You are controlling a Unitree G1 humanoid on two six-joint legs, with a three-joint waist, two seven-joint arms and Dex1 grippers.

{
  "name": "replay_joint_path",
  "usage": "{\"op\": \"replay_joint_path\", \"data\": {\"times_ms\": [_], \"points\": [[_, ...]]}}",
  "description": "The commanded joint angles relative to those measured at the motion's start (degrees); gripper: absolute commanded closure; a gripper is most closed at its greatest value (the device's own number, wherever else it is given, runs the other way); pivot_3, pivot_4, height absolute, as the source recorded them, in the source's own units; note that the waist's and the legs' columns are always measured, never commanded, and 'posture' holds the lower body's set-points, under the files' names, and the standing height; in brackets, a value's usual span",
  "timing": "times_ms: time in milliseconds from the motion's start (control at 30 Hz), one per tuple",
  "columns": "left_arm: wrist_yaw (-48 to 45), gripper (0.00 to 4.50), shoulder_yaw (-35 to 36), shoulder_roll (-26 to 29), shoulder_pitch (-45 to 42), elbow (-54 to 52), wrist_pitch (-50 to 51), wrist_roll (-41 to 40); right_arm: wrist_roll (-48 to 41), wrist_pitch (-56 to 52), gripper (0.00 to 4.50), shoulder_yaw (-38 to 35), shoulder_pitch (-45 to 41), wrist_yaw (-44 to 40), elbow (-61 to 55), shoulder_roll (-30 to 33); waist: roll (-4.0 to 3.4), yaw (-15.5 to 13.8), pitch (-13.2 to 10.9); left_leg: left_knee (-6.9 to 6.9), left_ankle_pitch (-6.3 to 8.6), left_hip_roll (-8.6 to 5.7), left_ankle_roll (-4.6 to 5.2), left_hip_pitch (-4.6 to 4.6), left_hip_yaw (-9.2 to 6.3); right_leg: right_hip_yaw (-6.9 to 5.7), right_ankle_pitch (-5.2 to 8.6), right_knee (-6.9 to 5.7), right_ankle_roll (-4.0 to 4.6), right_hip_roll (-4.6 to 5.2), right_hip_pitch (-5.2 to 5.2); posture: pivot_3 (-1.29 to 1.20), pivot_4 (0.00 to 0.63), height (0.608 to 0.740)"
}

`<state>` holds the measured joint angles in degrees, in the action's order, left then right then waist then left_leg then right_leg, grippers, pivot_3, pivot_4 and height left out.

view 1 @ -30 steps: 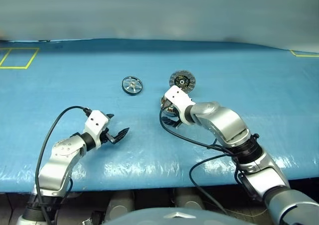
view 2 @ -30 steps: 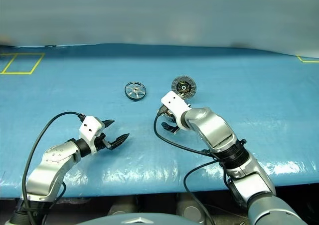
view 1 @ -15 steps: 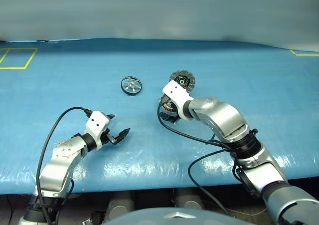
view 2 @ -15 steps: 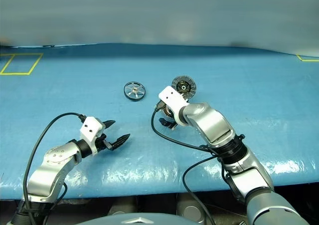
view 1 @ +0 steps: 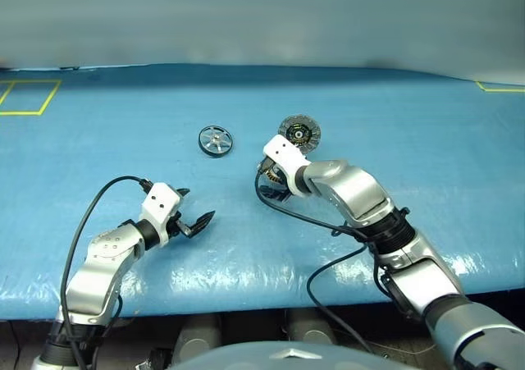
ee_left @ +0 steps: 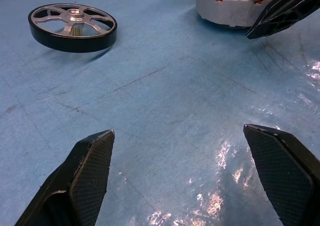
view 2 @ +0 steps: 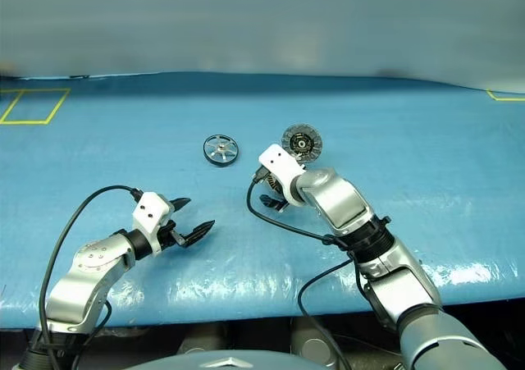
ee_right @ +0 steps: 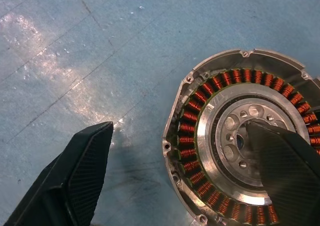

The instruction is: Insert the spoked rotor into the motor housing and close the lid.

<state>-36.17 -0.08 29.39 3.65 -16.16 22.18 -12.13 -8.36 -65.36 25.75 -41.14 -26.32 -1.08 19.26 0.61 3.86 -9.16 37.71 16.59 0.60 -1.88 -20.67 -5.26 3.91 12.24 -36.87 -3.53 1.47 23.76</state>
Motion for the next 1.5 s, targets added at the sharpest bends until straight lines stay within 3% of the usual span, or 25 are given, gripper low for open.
{"op": "replay_joint_path", "data": {"times_ms": [33,133,200,1000,1500], "points": [[0.3,0.00,-0.2,-0.2,0.4,-2.4,-1.4,0.1,0.3,0.5,0.91,1.1,-0.1,-1.4,2.2,-0.8,0.00,0.0,0.0,0.00,0.00,0.00,0.00,0.02,0.00,0.00,-0.01,-0.01,-0.01,0.00,-0.01,0.00,0.150,0.740],[0.2,0.00,-0.5,-0.2,0.6,-2.1,-1.8,0.3,0.7,0.4,1.95,1.7,0.0,-2.1,3.1,-1.3,0.01,0.1,0.0,0.00,0.00,0.00,0.00,0.04,0.00,0.00,-0.01,-0.02,-0.01,-0.01,-0.02,0.00,0.150,0.740],[0.1,0.00,-0.5,-0.1,0.4,-2.1,-1.8,0.2,0.9,0.2,2.40,1.9,0.2,-2.4,3.1,-1.8,0.07,0.3,0.1,-0.01,0.00,0.02,0.00,0.08,0.00,0.01,-0.01,-0.02,0.00,-0.02,-0.03,0.00,0.150,0.740],[0.6,0.00,0.2,0.2,0.6,-2.5,-1.6,0.1,-3.1,-16.1,2.49,4.5,9.3,-0.6,-18.1,-11.3,0.06,0.8,0.1,-0.21,0.00,0.11,-0.01,0.13,0.00,-0.02,0.10,-0.02,0.18,-0.07,0.03,0.00,0.150,0.740],[1.0,0.00,1.8,0.5,0.8,-2.4,-1.4,-0.8,-5.4,-17.9,2.49,4.4,12.2,1.6,-22.0,-15.4,0.05,0.9,0.1,-0.24,0.00,0.14,-0.01,0.13,-0.01,-0.05,0.18,-0.02,0.12,-0.09,0.05,0.00,0.150,0.740]]}}
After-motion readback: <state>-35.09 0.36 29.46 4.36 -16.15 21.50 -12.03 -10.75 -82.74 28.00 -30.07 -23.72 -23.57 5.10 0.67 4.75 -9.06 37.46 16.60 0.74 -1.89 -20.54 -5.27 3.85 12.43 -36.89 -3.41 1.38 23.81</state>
